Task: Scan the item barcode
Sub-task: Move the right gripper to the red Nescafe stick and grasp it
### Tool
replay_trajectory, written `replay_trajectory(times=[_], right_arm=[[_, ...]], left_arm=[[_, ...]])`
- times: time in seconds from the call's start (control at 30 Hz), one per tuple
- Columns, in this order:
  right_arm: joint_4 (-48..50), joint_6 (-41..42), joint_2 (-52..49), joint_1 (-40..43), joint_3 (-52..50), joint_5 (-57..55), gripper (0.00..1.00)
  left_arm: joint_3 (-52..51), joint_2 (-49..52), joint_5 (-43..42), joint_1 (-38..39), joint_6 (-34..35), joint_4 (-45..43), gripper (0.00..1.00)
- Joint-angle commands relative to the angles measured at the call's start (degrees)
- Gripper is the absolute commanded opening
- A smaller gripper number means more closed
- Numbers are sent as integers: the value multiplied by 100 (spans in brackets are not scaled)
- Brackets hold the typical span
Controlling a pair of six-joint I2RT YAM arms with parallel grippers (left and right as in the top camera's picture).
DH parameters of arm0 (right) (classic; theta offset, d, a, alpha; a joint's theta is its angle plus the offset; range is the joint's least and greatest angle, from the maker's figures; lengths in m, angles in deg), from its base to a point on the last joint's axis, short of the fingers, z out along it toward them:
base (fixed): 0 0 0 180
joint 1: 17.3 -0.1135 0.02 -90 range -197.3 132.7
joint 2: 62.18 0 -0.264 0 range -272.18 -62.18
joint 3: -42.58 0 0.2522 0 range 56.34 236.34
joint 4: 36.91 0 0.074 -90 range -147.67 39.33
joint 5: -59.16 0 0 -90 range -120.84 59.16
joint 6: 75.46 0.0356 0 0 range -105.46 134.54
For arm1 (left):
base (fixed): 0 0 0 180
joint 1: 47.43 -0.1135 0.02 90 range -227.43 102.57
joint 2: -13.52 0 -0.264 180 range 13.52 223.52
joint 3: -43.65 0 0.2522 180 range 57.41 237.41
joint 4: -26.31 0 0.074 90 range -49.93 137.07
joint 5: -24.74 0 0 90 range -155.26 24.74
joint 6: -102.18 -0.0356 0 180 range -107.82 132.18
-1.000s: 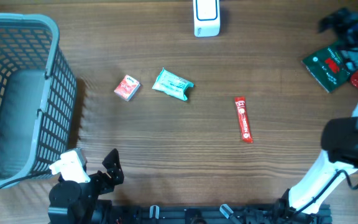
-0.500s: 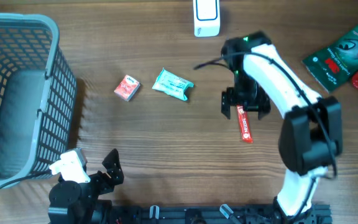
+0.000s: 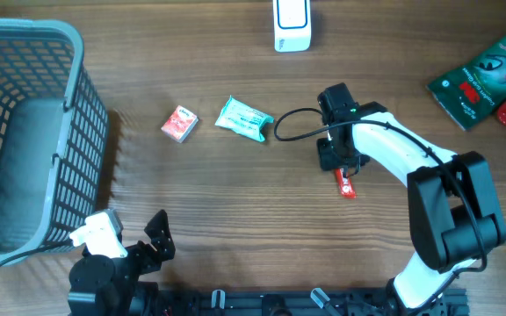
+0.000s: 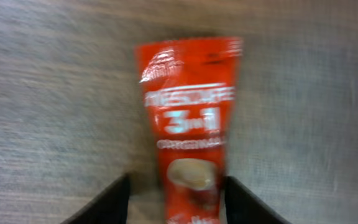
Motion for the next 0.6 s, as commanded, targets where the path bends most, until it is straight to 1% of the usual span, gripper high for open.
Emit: replay_trajectory(times=[0.0, 0.03, 0.07, 0.1, 0.17, 0.2, 0.23, 0.3, 0.33, 0.37, 0.43, 0.47, 0.53, 0.57], right_arm=[[-70, -457, -4, 15, -74, 7, 25], [-240, -457, -4, 15, -79, 96, 18], [-345, -435, -4, 15, -79, 136, 8], [-409, -433, -4, 15, -79, 205, 4], [-422, -457, -2, 15, -72, 684, 4], [-455, -566, -2, 15, -33, 1196, 4], [-546, -791, -2, 20, 46, 1939, 4], [-831, -1119, -2, 72, 317, 4140, 4], [-1047, -1250, -2, 105, 404, 5014, 4], [-1261, -1845, -2, 153, 446, 6129, 4], [-1563, -2527, -2, 177, 433, 7300, 4], [-1709, -2719, -2, 177, 431, 7761, 4], [-1768, -2500, -2, 177, 431, 8179, 4], [-1766, -1871, -2, 177, 431, 8212, 4]], left_arm=[[-7, -24, -24, -37, -114, -7, 100], [-7, -24, -24, -37, -114, -7, 100], [-7, -24, -24, -37, -114, -7, 100], [-7, -24, -24, -37, -114, -7, 100], [-7, -24, -24, -37, -114, -7, 100], [-7, -24, -24, -37, -114, -7, 100], [-7, -24, -24, -37, -114, -7, 100], [-7, -24, -24, -37, -114, -7, 100], [-7, -24, -24, -37, -114, -7, 100], [-7, -24, -24, -37, -114, -7, 100], [-7, -24, -24, -37, -114, -7, 100], [-7, -24, -24, -37, -114, -7, 100], [-7, -24, -24, -37, -114, -7, 100], [-7, -24, -24, -37, -114, -7, 100]])
